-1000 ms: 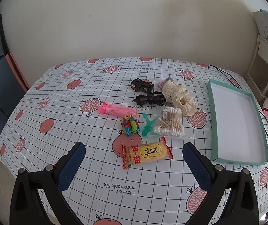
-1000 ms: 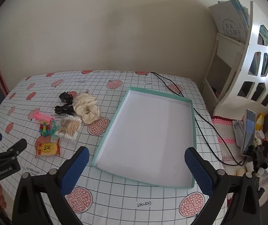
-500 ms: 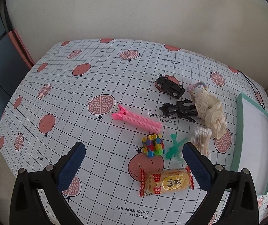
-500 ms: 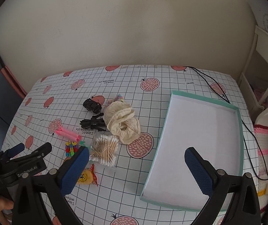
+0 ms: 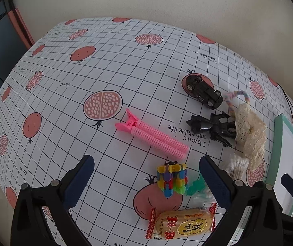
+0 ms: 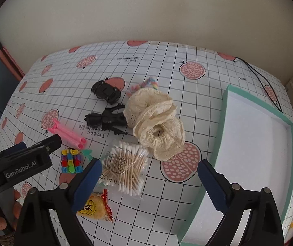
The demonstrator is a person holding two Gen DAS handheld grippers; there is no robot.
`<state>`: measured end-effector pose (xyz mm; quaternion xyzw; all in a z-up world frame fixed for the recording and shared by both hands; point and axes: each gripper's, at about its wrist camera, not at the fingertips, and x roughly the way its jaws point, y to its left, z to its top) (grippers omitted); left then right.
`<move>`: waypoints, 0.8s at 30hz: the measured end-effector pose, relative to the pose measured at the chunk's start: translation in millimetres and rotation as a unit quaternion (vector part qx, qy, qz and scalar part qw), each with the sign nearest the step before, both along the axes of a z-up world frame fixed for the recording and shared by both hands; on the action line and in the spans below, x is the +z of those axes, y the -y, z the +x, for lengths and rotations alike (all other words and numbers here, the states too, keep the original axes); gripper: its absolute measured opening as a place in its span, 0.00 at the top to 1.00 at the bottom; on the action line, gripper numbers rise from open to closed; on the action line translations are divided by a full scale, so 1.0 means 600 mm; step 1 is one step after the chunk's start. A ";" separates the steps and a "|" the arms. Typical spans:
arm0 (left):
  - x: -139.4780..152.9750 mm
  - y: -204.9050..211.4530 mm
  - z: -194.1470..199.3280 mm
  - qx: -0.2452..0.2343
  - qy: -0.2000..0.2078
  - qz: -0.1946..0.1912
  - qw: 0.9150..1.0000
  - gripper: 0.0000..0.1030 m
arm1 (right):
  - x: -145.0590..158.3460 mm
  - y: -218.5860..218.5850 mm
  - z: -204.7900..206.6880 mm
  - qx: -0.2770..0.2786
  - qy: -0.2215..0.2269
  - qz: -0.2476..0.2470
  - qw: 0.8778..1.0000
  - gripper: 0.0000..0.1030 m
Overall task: Organize objects
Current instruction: 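Move both grippers toward the cotton swab bag and colourful block toy, then grasp the cotton swab bag with the right gripper while the left grasps the block toy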
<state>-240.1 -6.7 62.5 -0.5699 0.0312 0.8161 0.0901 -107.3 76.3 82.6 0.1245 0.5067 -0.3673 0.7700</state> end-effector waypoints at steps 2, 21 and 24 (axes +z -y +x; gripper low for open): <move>-0.007 0.001 0.001 -0.002 0.006 0.008 1.000 0.01 | -0.015 -0.001 0.008 -0.002 0.004 0.019 1.000 0.08; -0.037 -0.017 0.003 -0.018 0.024 0.020 0.999 0.21 | -0.091 0.012 0.034 -0.045 0.001 0.069 0.997 0.24; -0.039 -0.022 0.005 -0.024 0.019 0.010 0.999 0.30 | -0.090 0.014 0.034 -0.047 0.011 0.082 0.995 0.33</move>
